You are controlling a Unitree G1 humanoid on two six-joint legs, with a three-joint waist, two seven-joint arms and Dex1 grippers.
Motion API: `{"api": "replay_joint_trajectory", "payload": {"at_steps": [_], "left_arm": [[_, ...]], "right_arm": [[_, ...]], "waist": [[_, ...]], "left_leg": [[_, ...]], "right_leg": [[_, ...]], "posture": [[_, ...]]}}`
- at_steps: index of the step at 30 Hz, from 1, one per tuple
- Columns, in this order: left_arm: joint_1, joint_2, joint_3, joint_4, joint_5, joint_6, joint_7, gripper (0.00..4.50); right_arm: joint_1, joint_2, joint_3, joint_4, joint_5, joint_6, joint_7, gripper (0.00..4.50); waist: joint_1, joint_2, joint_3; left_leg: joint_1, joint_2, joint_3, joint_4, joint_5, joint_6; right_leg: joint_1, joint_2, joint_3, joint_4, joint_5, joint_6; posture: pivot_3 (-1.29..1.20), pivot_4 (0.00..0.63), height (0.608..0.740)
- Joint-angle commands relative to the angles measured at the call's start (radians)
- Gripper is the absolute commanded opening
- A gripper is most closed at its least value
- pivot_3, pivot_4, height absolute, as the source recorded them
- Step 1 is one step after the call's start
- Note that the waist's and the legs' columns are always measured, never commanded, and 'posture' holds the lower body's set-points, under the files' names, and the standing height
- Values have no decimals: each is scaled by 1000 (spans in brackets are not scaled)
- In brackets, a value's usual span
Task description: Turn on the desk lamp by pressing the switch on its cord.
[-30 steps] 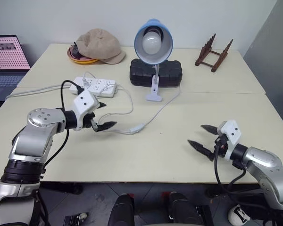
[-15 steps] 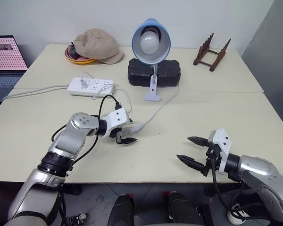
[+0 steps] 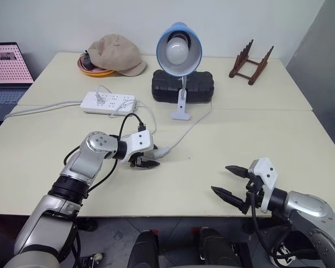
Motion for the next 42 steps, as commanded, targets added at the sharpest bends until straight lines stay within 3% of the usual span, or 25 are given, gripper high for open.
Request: {"api": "replay_joint_trajectory", "payload": {"at_steps": [1, 9, 12, 14, 20, 25, 28, 32, 42], "left_arm": [[-19, -1, 19, 3, 9, -4, 7, 2189], [-34, -28, 40, 25, -5, 23, 40, 382], [-27, -36, 71, 0, -63, 116, 20, 382], [-22, -56, 129, -58, -184, 315, -4, 382], [-44, -117, 343, -265, -651, 1056, 1, 382], [-87, -224, 503, -329, -874, 1399, 105, 382], [-96, -271, 550, -329, -959, 1472, 175, 382], [-63, -297, 543, -352, -1092, 1474, 271, 382], [-22, -316, 551, -361, -1321, 1474, 482, 382]], "right_arm": [[-8, -6, -29, -33, 25, -2, -2, 4500], [-25, -3, -25, -22, 23, -1, -7, 4500], [-26, 10, -29, -25, 40, 9, -16, 4500], [-34, 45, -51, -20, 106, 40, -35, 4500], [-138, 198, -152, 87, 575, 229, -182, 4500], [-224, 244, -151, 202, 1016, 265, -350, 4500], [-271, 245, -129, 230, 1190, 235, -438, 4500], [-318, 243, -87, 229, 1309, 196, -512, 4500], [-350, 219, -8, 207, 1324, 161, -557, 4500]], "waist": [[0, 0, 0], [1, 0, 0], [0, 0, 0], [0, 0, 0], [-4, 0, 0], [-8, 0, 0], [-11, 0, 0], [-18, 0, 0], [-20, 0, 0]], "left_leg": [[0, 0, 0, 0, 0, 0], [0, 0, 0, 1, 0, 0], [0, 0, 0, 1, 0, 0], [0, 0, 0, 0, 0, 0], [0, 0, -2, 1, 0, 0], [0, 0, -4, 1, 0, 1], [0, 0, -5, 2, 1, 1], [1, 0, -5, 2, 1, 1], [1, 0, -5, 2, 1, 1]], "right_leg": [[0, 0, 0, 0, 0, 0], [1, 0, 0, 0, 0, 0], [1, 0, 0, 0, 0, 0], [1, 0, 0, 0, 0, 0], [1, 0, -1, 2, 0, 0], [1, 1, -2, 4, 0, 0], [2, 1, -3, 4, 0, 0], [2, 2, -2, 4, 0, 1], [2, 2, -2, 4, 0, 1]], "posture": [[0, 150, 740], [0, 150, 740], [0, 150, 740], [0, 150, 740], [0, 150, 740], [0, 150, 740], [0, 150, 740], [0, 150, 740], [0, 150, 740]]}}
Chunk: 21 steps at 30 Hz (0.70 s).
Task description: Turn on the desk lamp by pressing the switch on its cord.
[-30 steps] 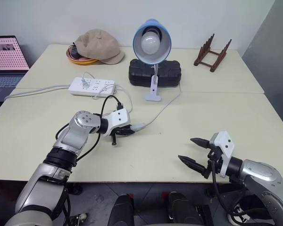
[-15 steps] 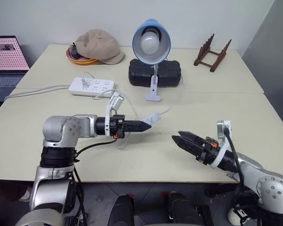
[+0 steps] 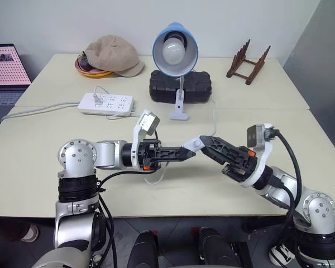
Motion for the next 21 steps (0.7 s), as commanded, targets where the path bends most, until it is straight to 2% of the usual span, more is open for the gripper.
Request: {"api": "replay_joint_trajectory", "payload": {"at_steps": [1, 6, 7, 14, 21], "left_arm": [[3, -8, 15, -29, -102, 5, 62, 382], [11, -4, 25, -24, -162, 5, 116, 382], [13, -3, 25, -24, -173, 4, 126, 382], [20, 14, 12, -18, -235, -16, 171, 382], [24, 34, -5, -12, -273, -38, 192, 382]], "right_arm": [[-30, -13, 14, -38, 20, -21, 2, 4500], [-43, -23, 32, -31, 9, -21, 11, 4500], [-45, -24, 35, -30, 6, -21, 12, 4121], [-56, -28, 50, -24, -7, -22, 17, 2750], [-61, -38, 50, -17, -15, -21, 23, 1183]], "waist": [[0, 0, 0], [1, 0, 0], [1, 0, 0], [2, 0, 0], [2, 0, 0]], "left_leg": [[0, 0, 0, 0, 0, 0], [0, 0, 0, 0, 0, 0], [0, 0, 0, 0, 0, 0], [0, 0, 0, 0, 0, 0], [0, 0, 0, 0, 0, 0]], "right_leg": [[0, 0, 0, 0, -1, -1], [0, 0, 0, 0, -1, -1], [0, 0, 0, 0, -1, -1], [0, 0, 0, -1, -1, -1], [0, 0, 0, -1, -1, -2]], "posture": [[0, 150, 740], [0, 150, 740], [0, 150, 740], [0, 150, 740], [0, 150, 740]]}}
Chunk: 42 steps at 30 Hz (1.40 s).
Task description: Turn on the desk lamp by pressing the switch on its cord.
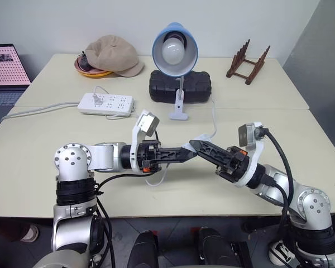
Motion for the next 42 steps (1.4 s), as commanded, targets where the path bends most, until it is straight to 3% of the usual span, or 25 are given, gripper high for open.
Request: {"api": "replay_joint_trajectory", "payload": {"at_steps": [1, 5, 20, 30, 32, 34, 42], "left_arm": [[-1, 19, -11, -13, -53, -18, -1, 382], [11, 30, -21, -18, -62, -31, -1, 382], [3, 79, -64, -22, -47, -93, -8, 382], [-10, 92, -90, -34, -41, -129, -14, 382], [-9, 92, -94, -37, -41, -134, -15, 382], [-8, 93, -97, -40, -44, -139, -13, 382], [-29, 116, -110, -24, -21, -149, -37, 382]], "right_arm": [[-15, -12, -8, -18, 1, -13, 19, 947], [-17, -26, -8, -17, -15, -9, 24, 578], [-56, -150, -18, -10, -74, 25, 1, 560], [-50, -246, -26, 3, -8, 43, -32, 560], [-52, -237, -28, 4, 26, 24, -38, 1260], [-53, -233, -33, 2, 54, 12, -45, 1448], [30, -322, -120, -33, 144, 35, -12, 3191]], "waist": [[0, 0, 0], [0, 0, 0], [1, 0, 0], [2, 0, 0], [2, 0, 0], [2, 0, 0], [7, 0, 0]], "left_leg": [[0, 0, 0, 0, 0, 0], [0, 0, 0, 0, 0, 0], [-1, 0, 0, -1, 0, 0], [-2, 0, 1, -2, 0, 0], [-2, 0, 0, -2, 0, 0], [-2, 0, 1, -2, 0, 0], [-3, 0, 1, -2, 0, 0]], "right_leg": [[0, 0, 0, 0, 0, 0], [0, 0, 0, -1, 0, 0], [-1, 0, 0, -2, 0, 0], [-1, 0, 0, -3, 0, 0], [-2, 0, 0, -3, 0, 0], [-2, 0, 0, -3, 0, 0], [-2, 0, 0, -4, 0, 0]], "posture": [[0, 150, 740], [0, 150, 740], [0, 150, 740], [0, 150, 740], [0, 150, 740], [0, 150, 740], [0, 150, 740]]}}
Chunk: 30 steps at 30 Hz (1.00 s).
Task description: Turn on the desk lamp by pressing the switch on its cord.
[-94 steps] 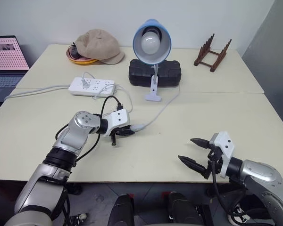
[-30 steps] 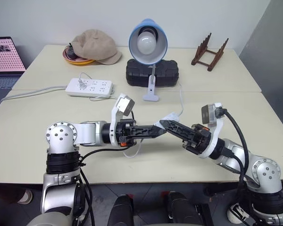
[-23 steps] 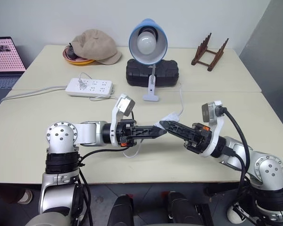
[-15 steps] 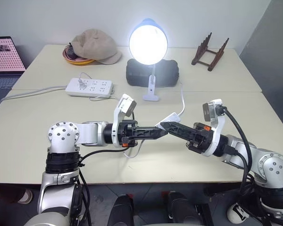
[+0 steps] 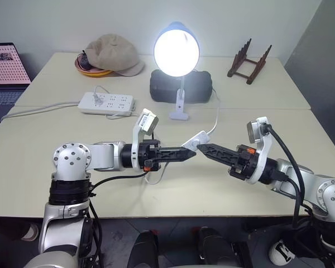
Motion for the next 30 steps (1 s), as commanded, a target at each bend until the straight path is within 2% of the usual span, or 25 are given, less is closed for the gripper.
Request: {"api": "replay_joint_trajectory", "payload": {"at_steps": [1, 3, 6, 9, 12, 14, 17, 18, 19, 24, 30], "left_arm": [[-46, 27, 3, -7, 24, -20, -49, 382], [-65, 62, -31, 1, 132, -77, -111, 382], [-94, 138, -163, 20, 390, -265, -248, 382], [-121, 194, -341, 79, 682, -528, -390, 382], [-157, 202, -496, 203, 970, -838, -484, 382], [-176, 182, -544, 282, 1076, -963, -523, 382], [-203, 140, -616, 426, 1263, -1201, -535, 382], [-210, 127, -620, 459, 1291, -1244, -542, 382], [-214, 123, -623, 483, 1312, -1288, -565, 731], [-225, 138, -556, 503, 1317, -1328, -675, 1727], [-177, 315, -419, 346, 1253, -1208, -786, 2877]], "right_arm": [[84, -93, -130, -51, 68, 22, 54, 3442], [137, -168, -201, -84, 35, 53, 96, 3844], [167, -270, -256, -192, -168, 72, 190, 4466], [178, -326, -216, -305, -463, 21, 236, 4466], [206, -347, -123, -381, -779, -63, 257, 4466], [215, -307, -82, -376, -909, -113, 222, 4466], [243, -272, -24, -356, -1065, -172, 243, 4466], [254, -266, -13, -349, -1097, -185, 258, 4466], [265, -256, -11, -339, -1121, -199, 268, 4498], [315, -222, -28, -311, -1196, -241, 340, 4500], [295, -228, -58, -236, -1199, -262, 494, 4500]], "waist": [[4, 0, 0], [12, 0, 0], [15, 0, 0], [13, 1, 0], [16, 1, 0], [17, 1, 0], [18, 1, 0], [19, 1, 0], [19, 1, 0], [18, 1, 0], [4, 0, 0]], "left_leg": [[0, 0, 0, 0, 0, 0], [-2, 0, 0, 0, 0, 0], [-3, -1, 0, 0, 0, 0], [-3, -1, 1, 0, 0, 0], [-3, -1, 1, 0, 0, 0], [-5, -1, 1, 0, 0, 0], [-9, -1, 4, -1, 0, 0], [-10, -2, 5, -1, 0, 0], [-10, -2, 5, -2, 0, 0], [-13, -2, 5, -2, 0, 0], [-11, 0, 4, -3, 0, 0]], "right_leg": [[0, 0, 0, 0, 0, 0], [-1, 0, 0, 0, 0, 0], [-3, 0, 0, -1, 0, 0], [-3, 0, 0, -1, 0, 0], [-4, -1, 0, -1, 0, 0], [-5, -2, 0, -3, 0, 0], [-8, -3, 1, -7, 1, 0], [-8, -4, 2, -7, 1, 1], [-8, -4, 1, -9, 1, 1], [-9, -3, 1, -9, 3, 7], [-9, -1, 1, -7, 2, 8]], "posture": [[0, 150, 740], [0, 150, 740], [0, 150, 740], [0, 150, 740], [0, 150, 740], [0, 150, 740], [0, 150, 740], [0, 150, 740], [0, 150, 740], [0, 150, 740], [0, 150, 740]]}}
